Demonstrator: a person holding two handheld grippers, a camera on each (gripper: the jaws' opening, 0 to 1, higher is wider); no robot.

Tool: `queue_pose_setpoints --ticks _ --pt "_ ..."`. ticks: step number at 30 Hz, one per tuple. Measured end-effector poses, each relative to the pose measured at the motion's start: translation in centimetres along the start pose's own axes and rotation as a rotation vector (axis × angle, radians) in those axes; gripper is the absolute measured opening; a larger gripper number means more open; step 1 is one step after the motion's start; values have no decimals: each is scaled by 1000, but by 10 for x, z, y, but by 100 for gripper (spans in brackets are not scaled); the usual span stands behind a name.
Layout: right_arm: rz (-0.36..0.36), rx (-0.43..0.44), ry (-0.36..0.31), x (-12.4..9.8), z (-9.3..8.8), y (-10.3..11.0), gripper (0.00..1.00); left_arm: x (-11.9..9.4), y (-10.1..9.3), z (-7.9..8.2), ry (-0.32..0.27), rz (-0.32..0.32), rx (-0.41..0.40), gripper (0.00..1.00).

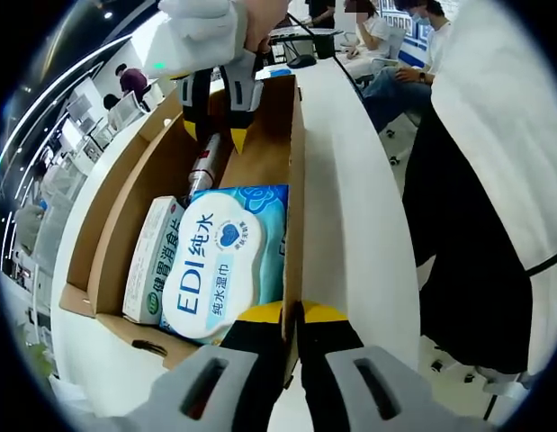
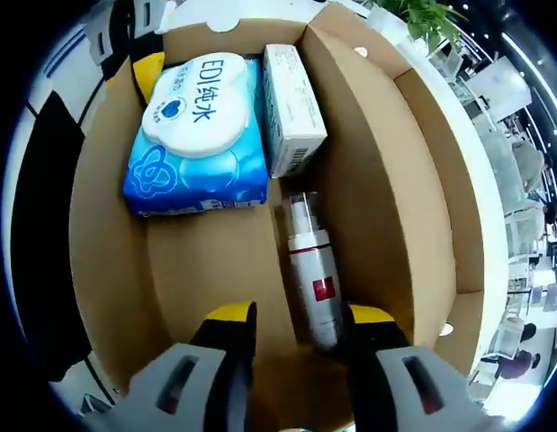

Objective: Operate the shoe box by opening the lid, removing the specified soft item, and placing it in the target area until the item is outside and the box remains undamaged.

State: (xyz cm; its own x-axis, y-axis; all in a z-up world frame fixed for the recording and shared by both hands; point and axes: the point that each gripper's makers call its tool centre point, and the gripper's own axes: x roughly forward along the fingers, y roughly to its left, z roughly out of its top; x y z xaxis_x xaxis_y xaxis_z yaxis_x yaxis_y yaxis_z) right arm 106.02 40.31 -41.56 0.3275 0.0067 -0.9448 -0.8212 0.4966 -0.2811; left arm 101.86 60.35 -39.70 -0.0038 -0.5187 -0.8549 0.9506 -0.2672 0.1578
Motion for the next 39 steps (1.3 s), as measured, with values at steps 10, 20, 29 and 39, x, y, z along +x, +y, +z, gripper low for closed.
queue_pose_setpoints --ticks 10,20,29,39 --pt "23 1 28 1 -3 4 36 1 0 0 0 0 -2 4" --pt "30 44 32 2 -7 2 24 0 -1 0 1 1 -3 4" --pt "64 155 38 -4 -10 6 18 1 0 -1 2 1 -4 4" --pt "181 407 62 -17 -13 31 17 1 0 0 6 -9 -8 4"
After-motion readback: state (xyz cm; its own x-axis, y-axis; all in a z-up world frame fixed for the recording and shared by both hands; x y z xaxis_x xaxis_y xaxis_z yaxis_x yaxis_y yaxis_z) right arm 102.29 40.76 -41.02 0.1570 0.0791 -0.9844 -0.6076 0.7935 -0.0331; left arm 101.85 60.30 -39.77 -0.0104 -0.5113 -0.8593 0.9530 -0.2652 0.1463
